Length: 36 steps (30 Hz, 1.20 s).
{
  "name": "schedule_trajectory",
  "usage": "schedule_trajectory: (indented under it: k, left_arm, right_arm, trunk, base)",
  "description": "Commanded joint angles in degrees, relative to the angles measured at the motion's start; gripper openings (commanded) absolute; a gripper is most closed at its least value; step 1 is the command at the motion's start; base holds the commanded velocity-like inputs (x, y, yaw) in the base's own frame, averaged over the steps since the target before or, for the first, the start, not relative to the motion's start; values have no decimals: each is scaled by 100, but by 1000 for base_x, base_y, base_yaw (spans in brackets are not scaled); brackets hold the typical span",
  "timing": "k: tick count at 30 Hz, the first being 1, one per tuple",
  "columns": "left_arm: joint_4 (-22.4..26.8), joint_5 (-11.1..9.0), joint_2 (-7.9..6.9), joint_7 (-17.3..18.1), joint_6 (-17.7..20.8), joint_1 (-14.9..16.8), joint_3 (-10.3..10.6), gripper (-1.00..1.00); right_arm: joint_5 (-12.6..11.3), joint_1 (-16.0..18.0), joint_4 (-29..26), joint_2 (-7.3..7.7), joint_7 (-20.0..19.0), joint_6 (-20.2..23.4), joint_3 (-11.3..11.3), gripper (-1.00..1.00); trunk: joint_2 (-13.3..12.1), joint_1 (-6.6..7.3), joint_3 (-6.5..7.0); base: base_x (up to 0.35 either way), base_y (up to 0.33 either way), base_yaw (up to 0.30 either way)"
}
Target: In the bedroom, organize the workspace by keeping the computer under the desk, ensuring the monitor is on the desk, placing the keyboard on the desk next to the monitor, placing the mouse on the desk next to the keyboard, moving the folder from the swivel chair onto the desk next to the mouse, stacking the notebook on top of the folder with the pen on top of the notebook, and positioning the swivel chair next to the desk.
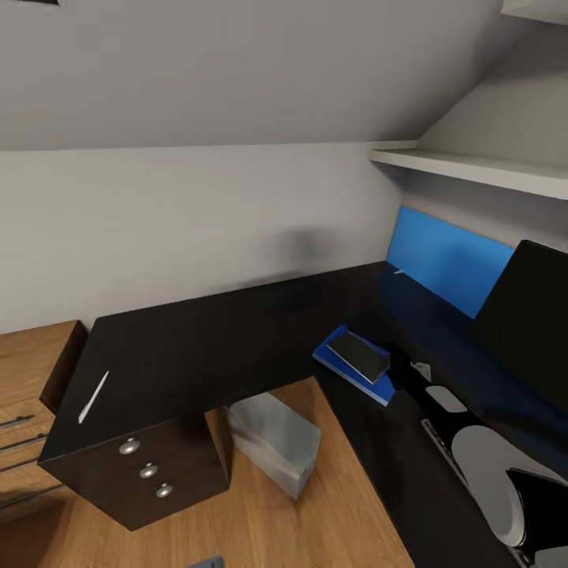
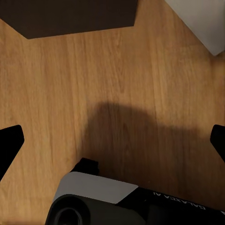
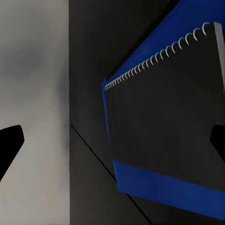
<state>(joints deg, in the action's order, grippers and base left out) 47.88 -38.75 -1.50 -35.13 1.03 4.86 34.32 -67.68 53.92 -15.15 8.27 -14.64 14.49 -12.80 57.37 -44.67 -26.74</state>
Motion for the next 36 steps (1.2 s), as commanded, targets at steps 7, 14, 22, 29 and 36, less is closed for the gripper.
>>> schedule_trajectory:
  k: [7,14,22,29,36]
  left_arm:
    - [19,-27,-8,-50,3,6,29,100]
    - [20,-27,-8,-55,2,6,16,100]
    - [20,-27,-8,-56,2,6,20,100]
    - [18,-35,-8,-56,9,6,18,100]
    - [16,-36,-8,-56,7,6,20,100]
  right_arm:
    - [-30,4,3,0,-19,36,-29,100]
    - [-24,4,-1,-51,18,1,20,100]
    - [220,4,-525,-396,376,-16,707,100]
    - [802,4,-745,-581,712,-17,846,100]
    - [1392,4,-877,-778,830,-20,866,100]
  trunk:
    - [-36,22,12]
    - [-317,175,138]
    - [-637,351,281]
    - [-918,505,407]
    - [-1199,659,533]
  base:
    - [-3,-4,0]
    - [0,0,0]
    - [0,0,0]
    - [0,0,0]
    - [0,0,0]
